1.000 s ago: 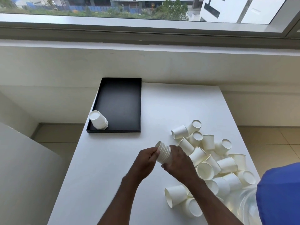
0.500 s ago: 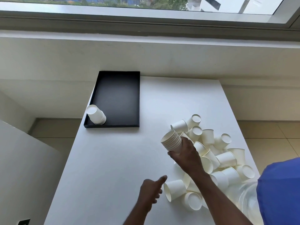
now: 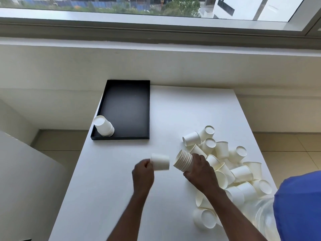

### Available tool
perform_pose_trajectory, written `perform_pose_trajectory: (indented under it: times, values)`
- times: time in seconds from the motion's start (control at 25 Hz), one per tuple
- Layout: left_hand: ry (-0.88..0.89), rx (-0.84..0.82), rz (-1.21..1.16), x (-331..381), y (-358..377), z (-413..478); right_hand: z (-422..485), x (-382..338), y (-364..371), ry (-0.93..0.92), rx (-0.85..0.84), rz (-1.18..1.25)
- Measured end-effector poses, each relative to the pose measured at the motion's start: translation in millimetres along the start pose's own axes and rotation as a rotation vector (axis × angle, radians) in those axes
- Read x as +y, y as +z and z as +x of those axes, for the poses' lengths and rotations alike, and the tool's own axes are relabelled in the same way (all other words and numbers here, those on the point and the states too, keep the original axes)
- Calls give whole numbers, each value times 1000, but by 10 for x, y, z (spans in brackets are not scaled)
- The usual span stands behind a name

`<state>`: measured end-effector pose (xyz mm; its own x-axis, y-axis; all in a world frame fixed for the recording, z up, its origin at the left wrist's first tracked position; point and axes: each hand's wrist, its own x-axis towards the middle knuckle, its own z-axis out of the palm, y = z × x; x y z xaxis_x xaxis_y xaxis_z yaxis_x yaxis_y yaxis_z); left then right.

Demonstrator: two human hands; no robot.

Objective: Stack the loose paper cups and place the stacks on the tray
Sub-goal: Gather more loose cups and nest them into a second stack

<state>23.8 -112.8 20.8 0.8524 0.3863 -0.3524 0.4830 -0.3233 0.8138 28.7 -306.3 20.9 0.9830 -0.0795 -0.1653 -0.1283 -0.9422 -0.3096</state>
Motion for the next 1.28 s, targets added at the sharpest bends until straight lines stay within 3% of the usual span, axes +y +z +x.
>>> perform_pose_trajectory:
  times: [0.16, 0.4, 0.48, 0.56, 0.64, 0.72, 0.8, 0.92, 1.2, 1.28]
  values:
    - [341, -29, 1, 283, -187, 170, -17, -167, 12, -74, -29, 3]
    - [626, -272, 29, 234, -107, 127, -17, -505, -78, 46, -68, 455]
    - [491, -188, -163, 220, -64, 30, -50, -555, -61, 118, -94, 684]
    - [77, -178, -513, 141, -29, -97, -99, -635, -23, 162, -66, 963]
    - [-333, -352, -890, -7, 39, -217, -172, -738, 13, 162, 7, 1177]
    - [-574, -544, -1184, -108, 97, -363, -256, -849, 45, 192, 61, 1262]
    - [-628, -662, -1422, -122, 141, -487, -325, -958, 111, 223, 80, 1246]
    - [-620, -688, -1624, -31, 148, -502, -372, -1086, 159, 252, 101, 1139]
    - [-594, -461, -1661, -45, 70, -343, -507, -1089, 151, 89, -13, 1075]
    - [-563, -368, -1599, -155, 32, -252, -685, -896, 256, 128, 184, 837]
